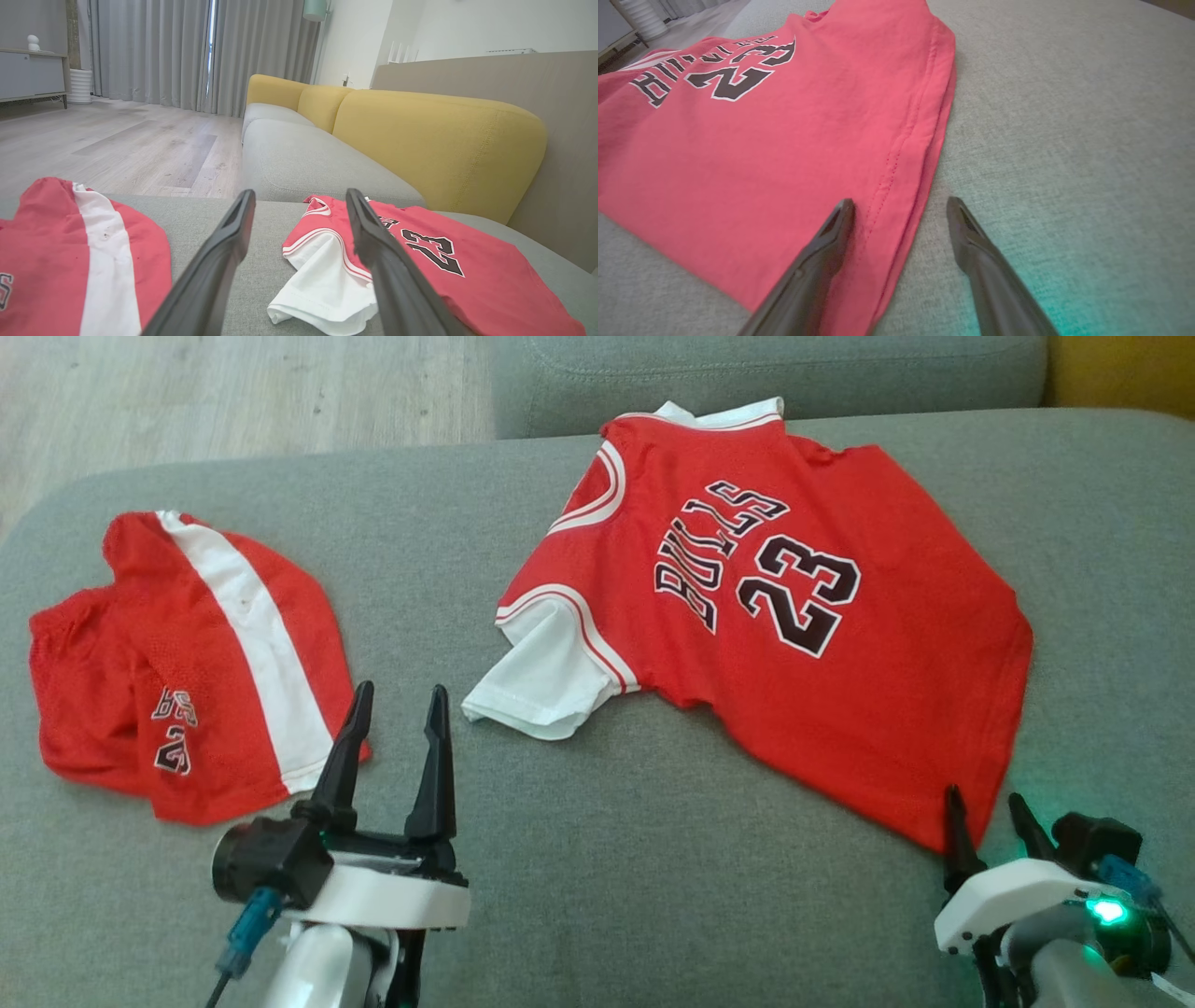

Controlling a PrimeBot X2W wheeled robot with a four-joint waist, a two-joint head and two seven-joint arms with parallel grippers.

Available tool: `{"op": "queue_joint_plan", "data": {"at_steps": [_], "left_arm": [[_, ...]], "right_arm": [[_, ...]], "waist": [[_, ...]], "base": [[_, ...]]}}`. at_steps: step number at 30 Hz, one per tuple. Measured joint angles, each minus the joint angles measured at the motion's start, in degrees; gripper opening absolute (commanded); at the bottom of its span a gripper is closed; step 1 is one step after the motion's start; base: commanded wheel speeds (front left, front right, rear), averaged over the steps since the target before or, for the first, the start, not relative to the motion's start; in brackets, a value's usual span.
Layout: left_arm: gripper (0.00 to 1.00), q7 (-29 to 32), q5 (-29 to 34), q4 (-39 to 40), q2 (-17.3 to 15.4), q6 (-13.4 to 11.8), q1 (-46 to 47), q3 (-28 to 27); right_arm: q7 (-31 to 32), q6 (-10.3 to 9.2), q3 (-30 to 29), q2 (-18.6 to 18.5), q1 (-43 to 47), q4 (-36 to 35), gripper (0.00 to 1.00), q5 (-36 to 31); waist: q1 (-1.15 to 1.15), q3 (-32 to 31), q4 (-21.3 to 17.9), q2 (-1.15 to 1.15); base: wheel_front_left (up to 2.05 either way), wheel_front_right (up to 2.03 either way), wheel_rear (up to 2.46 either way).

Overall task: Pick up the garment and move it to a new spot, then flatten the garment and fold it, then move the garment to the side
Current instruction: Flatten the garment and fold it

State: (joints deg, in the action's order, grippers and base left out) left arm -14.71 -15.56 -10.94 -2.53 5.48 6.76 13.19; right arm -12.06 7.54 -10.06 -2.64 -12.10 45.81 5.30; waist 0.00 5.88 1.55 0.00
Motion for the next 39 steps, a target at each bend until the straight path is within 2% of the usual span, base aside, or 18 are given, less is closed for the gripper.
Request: {"op": "queue_joint_plan", "data": {"at_steps": [5,6,7,8,12,16,23,29,30,31,35,39], "left_arm": [[1.00,0.00,0.00,0.01,0.00,-0.01,-0.01,0.47],[1.00,0.00,0.00,0.02,0.00,-0.01,-0.01,0.49],[1.00,0.00,0.00,0.03,0.00,-0.01,-0.01,0.49],[1.00,0.00,0.00,0.04,0.00,-0.01,-0.01,0.48],[1.00,0.00,0.00,0.10,0.00,0.00,0.00,0.33],[1.00,0.00,0.00,0.15,-0.01,0.01,0.01,0.03],[1.00,0.00,0.00,0.23,-0.01,0.00,0.01,0.03],[1.00,0.00,0.00,0.24,-0.01,0.00,0.03,0.04],[1.00,0.00,0.00,0.26,-0.01,-0.01,0.03,0.03],[1.00,0.00,0.00,0.31,-0.01,-0.01,0.03,0.03],[1.00,0.00,0.00,0.31,-0.01,-0.01,0.03,0.02],[1.00,0.00,0.00,0.27,-0.02,-0.01,0.02,-0.13]], "right_arm": [[-0.66,0.00,-0.01,-0.02,-1.53,2.93,1.00,0.79],[-0.67,0.00,0.14,-0.03,-1.93,3.58,0.87,1.37],[-0.68,0.00,0.30,-0.09,-2.46,4.34,0.03,2.02],[-0.91,-0.01,0.33,-0.13,-3.04,4.95,0.00,2.46],[-1.38,0.00,-0.44,-0.12,-5.39,6.36,0.00,1.85],[-1.57,0.00,-6.51,0.16,-6.44,5.89,0.00,-5.01],[2.15,0.00,-20.84,0.20,-7.88,-2.25,0.00,-18.90],[5.45,0.00,-26.52,0.20,-10.07,-6.78,0.00,-24.85],[5.64,0.00,-26.87,0.22,-10.07,-6.93,0.67,-25.36],[5.60,0.00,-27.15,0.23,-10.08,-7.13,1.00,-25.49],[3.79,0.00,-25.68,0.18,-10.08,-7.37,1.00,-23.72],[0.00,0.00,-18.96,0.16,-10.01,-7.55,1.00,-17.30]], "waist": [[0.00,-0.20,0.13,0.00],[0.00,-0.12,0.24,0.00],[0.00,-0.01,0.35,0.00],[0.00,0.13,0.46,0.00],[0.00,0.77,0.84,0.00],[0.00,1.03,1.03,0.00],[0.00,1.24,1.34,0.00],[0.00,1.33,1.66,0.00],[0.00,1.37,1.67,0.00],[0.00,1.43,1.68,0.00],[0.00,1.31,1.56,0.00],[0.00,0.69,1.19,0.00]], "base": [[0.00,0.00,0.00],[0.00,0.00,0.00],[0.00,0.00,0.00],[0.00,0.00,0.00],[0.00,0.00,0.00],[0.00,0.00,0.00],[0.00,0.00,0.00],[0.00,0.00,0.00],[0.00,0.00,0.00],[0.00,0.00,0.00],[0.00,0.00,0.00],[0.00,0.00,0.00]]}}
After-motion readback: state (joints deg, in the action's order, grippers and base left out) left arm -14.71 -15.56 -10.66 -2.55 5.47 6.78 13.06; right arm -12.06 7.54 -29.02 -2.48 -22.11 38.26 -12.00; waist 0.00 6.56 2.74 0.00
